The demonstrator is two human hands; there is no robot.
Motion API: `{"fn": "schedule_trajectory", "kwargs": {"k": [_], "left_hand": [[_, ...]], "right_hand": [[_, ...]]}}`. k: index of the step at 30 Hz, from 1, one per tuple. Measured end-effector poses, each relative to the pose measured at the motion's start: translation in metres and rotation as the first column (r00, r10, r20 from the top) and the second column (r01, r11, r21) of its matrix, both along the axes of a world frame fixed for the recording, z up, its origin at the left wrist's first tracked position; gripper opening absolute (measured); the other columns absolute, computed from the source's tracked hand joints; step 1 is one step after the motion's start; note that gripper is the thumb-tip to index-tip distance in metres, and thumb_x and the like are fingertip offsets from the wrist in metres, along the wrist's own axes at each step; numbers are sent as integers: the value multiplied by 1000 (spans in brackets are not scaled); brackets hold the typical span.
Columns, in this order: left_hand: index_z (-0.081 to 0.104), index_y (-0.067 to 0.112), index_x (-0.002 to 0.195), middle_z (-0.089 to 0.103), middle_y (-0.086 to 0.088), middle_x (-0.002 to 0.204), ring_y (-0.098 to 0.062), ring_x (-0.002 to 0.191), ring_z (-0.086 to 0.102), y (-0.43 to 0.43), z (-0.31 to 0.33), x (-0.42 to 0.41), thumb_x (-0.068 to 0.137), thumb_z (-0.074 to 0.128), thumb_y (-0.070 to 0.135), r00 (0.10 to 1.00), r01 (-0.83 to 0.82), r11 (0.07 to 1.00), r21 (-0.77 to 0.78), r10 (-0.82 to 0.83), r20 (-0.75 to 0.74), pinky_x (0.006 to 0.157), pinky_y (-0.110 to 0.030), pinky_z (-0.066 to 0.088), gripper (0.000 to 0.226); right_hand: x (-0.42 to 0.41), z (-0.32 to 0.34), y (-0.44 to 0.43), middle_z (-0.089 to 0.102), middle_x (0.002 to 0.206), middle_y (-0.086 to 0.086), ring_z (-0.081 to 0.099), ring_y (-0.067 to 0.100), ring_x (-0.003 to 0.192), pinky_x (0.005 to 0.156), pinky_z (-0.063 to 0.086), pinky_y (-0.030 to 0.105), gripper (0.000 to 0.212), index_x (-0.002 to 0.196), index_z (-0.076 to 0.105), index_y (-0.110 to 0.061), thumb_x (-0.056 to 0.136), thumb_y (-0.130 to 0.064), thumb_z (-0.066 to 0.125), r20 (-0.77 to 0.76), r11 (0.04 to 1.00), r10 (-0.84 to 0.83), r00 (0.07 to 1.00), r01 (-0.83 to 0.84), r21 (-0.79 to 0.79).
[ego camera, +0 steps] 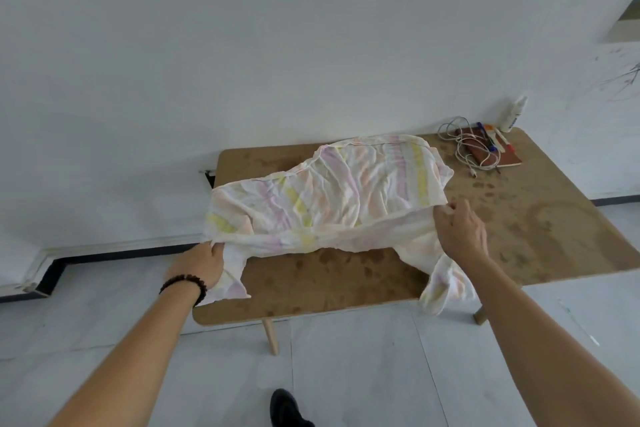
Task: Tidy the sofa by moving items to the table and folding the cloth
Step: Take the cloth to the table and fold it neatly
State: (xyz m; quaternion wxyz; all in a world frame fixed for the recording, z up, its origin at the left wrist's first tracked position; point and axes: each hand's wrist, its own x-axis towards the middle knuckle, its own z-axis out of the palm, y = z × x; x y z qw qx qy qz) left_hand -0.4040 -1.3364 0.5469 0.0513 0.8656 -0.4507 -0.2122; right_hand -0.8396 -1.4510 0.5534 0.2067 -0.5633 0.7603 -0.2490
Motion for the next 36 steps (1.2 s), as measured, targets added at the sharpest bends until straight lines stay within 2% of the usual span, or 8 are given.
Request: {"fn": "schedule_trajectory", "kwargs": {"k": [4, 10, 12, 15, 19, 23, 29, 36], "left_hand": [[54, 12, 107, 71, -12, 70, -24, 48, 61, -10, -9, 16, 101, 32, 35, 703, -507, 859, -63, 370, -608, 44, -23, 41, 33], [50, 8, 119, 65, -14, 106, -29, 66, 72, -39, -6, 46, 101, 32, 20, 522, -725, 642, -248, 279, -806, 49, -33, 57, 28], [50, 4, 121, 64, -17, 108, -31, 71, 72, -54, 0, 57, 101, 28, 16, 419, -794, 566, -221, 246, -874, 51, -35, 58, 32], [53, 3, 121, 63, -20, 112, -32, 77, 70, -76, 4, 75, 97, 28, 9, 361, -852, 478, -215, 236, -902, 56, -36, 57, 35], [53, 2, 121, 60, -22, 118, -30, 76, 68, -104, 4, 93, 95, 28, 4, 389, -849, 465, -251, 230, -892, 56, -35, 57, 36], [51, -1, 125, 56, -24, 125, -33, 92, 68, -139, 5, 98, 97, 29, 4, 404, -841, 477, -254, 244, -882, 57, -34, 57, 36], [39, 9, 139, 52, -13, 121, -21, 102, 53, -214, 55, 107, 97, 31, 10, 506, -781, 525, -338, 214, -836, 93, -43, 51, 42], [37, 39, 98, 51, 5, 104, -14, 85, 52, -302, 212, 151, 96, 31, 25, 736, -636, 384, -669, 44, -675, 63, -27, 46, 16]], "right_hand": [[-2, -9, -3, 46, 107, 0, 48, 19, 85, 73, 36, 31, 29, 110, 56, -21, 86, -31, 67, -92, 984, 176, 980, -172, 43], [-2, -22, 2, 59, 96, 9, 59, 29, 75, 64, 54, 38, 31, 109, 70, -15, 84, -31, 78, -502, 857, 494, 710, -493, 148], [5, -25, 1, 54, 94, 4, 60, 26, 74, 65, 50, 34, 43, 104, 63, -15, 84, -53, 70, -461, 866, 500, 733, -414, 281], [9, -34, -7, 58, 99, 2, 64, 26, 86, 75, 53, 34, 22, 110, 67, -24, 96, -37, 57, -468, 920, 351, 811, -207, 331], [1, -38, -29, 67, 74, 1, 66, 17, 52, 49, 48, 20, 31, 118, 66, -15, 90, -7, 55, -108, 926, -121, 987, 151, 345], [-1, -29, -72, 71, 85, 12, 67, 21, 56, 48, 44, 26, 24, 113, 63, -2, 95, -14, 53, 221, 874, -441, 870, 361, 325], [8, 37, -189, 46, 139, 22, 44, 39, 125, 93, 35, 40, 48, 137, 47, -10, 94, -31, 38, 230, 948, -305, 924, 318, -19], [27, 203, -314, 37, 143, 19, 45, 39, 127, 110, 30, 37, 64, 130, 48, -12, 80, -51, 38, 220, 886, -113, 969, 199, -419]]}}
